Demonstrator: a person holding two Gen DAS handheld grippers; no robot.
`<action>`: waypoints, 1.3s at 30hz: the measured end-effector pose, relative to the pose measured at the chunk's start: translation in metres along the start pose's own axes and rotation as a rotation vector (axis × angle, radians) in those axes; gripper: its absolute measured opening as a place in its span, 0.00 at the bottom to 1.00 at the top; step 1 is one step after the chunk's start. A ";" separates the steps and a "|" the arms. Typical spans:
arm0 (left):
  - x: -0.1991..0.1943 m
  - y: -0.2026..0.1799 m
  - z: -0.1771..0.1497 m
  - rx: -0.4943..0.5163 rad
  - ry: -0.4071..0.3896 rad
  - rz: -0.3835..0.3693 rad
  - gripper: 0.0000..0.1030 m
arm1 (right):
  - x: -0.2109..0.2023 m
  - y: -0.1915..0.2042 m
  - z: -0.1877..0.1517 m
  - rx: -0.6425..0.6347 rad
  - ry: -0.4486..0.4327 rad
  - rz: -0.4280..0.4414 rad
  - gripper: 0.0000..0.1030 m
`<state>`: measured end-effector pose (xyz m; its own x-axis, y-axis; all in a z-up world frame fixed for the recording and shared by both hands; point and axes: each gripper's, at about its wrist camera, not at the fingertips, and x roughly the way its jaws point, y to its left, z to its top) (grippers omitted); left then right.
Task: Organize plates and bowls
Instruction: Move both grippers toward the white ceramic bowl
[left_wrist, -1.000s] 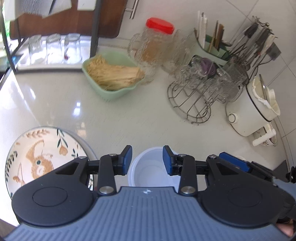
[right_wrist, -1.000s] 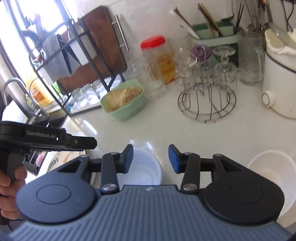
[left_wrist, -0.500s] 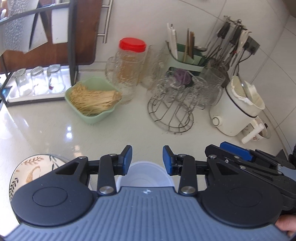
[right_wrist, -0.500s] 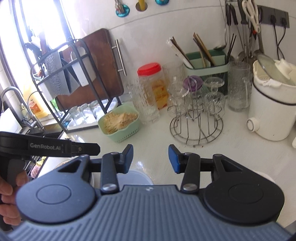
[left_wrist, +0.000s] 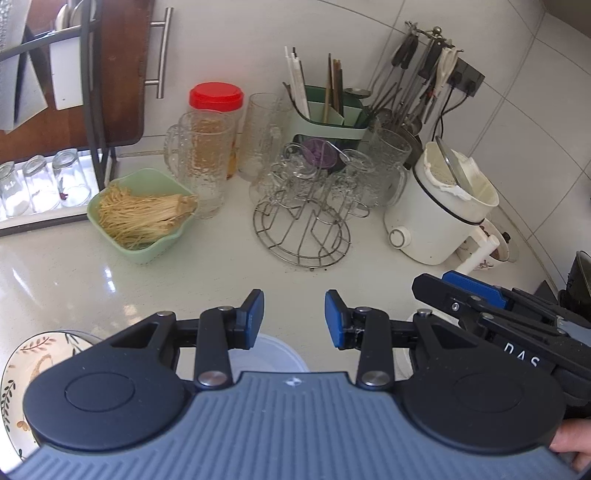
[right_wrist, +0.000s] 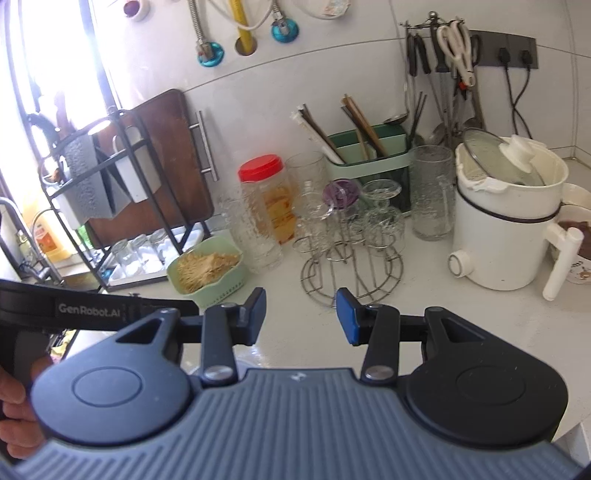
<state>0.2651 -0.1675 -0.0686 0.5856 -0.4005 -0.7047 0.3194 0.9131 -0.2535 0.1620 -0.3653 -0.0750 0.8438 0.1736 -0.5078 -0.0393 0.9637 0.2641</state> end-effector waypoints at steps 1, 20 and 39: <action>0.002 -0.002 0.001 0.003 0.001 -0.005 0.40 | -0.001 -0.003 0.000 0.006 -0.004 -0.006 0.44; 0.058 -0.050 -0.019 0.114 0.090 -0.103 0.40 | -0.008 -0.045 -0.027 0.049 0.003 -0.198 0.43; 0.134 -0.113 -0.039 0.282 0.178 -0.231 0.45 | -0.012 -0.110 -0.072 0.150 0.051 -0.436 0.43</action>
<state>0.2784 -0.3209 -0.1600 0.3443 -0.5505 -0.7606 0.6341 0.7337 -0.2440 0.1175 -0.4591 -0.1574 0.7368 -0.2279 -0.6365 0.3943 0.9096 0.1308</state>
